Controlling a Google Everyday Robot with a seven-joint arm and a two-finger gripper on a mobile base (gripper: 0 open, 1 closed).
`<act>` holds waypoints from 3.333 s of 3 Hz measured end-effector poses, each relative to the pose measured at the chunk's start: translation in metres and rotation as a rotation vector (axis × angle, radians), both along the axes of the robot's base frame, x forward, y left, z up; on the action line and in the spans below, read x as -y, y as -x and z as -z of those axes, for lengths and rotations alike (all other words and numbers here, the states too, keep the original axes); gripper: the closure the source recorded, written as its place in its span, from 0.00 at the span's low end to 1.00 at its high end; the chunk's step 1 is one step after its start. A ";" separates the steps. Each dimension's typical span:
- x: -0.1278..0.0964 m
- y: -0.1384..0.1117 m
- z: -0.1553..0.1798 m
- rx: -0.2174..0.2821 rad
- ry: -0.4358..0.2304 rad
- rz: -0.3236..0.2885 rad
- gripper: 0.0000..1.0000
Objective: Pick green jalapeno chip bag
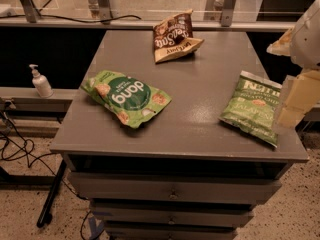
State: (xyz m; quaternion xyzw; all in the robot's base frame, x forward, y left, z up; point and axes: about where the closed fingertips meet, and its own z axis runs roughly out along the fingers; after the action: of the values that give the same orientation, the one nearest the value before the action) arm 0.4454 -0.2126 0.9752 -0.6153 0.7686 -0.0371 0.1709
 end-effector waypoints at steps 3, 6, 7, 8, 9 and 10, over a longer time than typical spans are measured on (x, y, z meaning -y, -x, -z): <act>0.022 -0.071 0.056 0.090 -0.055 -0.126 0.00; 0.060 -0.080 0.117 -0.040 -0.069 -0.449 0.00; 0.068 -0.073 0.130 -0.032 -0.014 -0.534 0.00; 0.067 -0.076 0.141 -0.014 0.022 -0.551 0.18; 0.065 -0.081 0.144 -0.003 0.033 -0.531 0.41; 0.064 -0.081 0.141 -0.001 0.034 -0.528 0.64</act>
Offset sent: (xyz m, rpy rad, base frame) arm 0.0890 -0.0231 -0.0599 0.0469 -0.1501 0.1193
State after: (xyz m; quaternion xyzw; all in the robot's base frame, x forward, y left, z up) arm 0.5266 -0.2771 0.8344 -0.7973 0.5809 -0.0038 0.1638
